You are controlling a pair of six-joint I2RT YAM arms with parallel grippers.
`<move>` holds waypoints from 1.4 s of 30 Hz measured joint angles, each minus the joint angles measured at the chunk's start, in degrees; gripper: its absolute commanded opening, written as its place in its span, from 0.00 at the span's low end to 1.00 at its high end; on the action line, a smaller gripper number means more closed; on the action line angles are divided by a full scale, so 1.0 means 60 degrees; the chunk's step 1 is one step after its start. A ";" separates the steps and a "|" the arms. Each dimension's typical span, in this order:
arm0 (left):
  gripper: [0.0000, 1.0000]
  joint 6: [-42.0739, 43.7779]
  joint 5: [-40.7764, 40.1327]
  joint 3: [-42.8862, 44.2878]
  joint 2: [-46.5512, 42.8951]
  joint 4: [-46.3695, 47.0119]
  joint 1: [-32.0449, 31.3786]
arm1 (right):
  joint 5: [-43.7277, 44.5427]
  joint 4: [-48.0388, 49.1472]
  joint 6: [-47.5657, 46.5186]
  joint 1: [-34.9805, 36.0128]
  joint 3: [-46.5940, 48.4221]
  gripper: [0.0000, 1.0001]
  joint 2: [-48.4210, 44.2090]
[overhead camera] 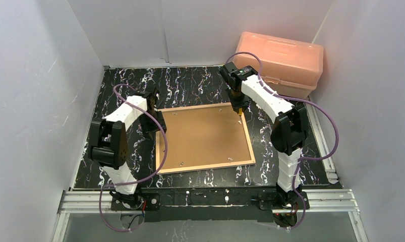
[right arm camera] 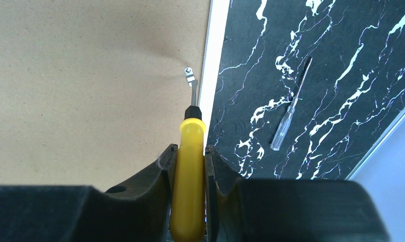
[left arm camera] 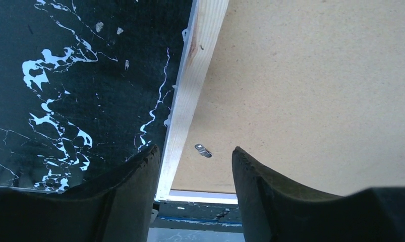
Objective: Take the photo out of the frame
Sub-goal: Release the photo frame item from the photo frame.
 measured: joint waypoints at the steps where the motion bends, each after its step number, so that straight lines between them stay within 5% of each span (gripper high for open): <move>1: 0.50 0.0007 0.0000 0.0000 0.0069 0.0000 0.0007 | 0.0007 0.0007 0.0000 0.0000 0.0000 0.01 0.0000; 42: 0.27 0.0160 0.0087 -0.0142 0.0882 0.0251 0.0317 | -0.0423 -0.0117 -0.0291 -0.0095 -0.0069 0.01 0.0452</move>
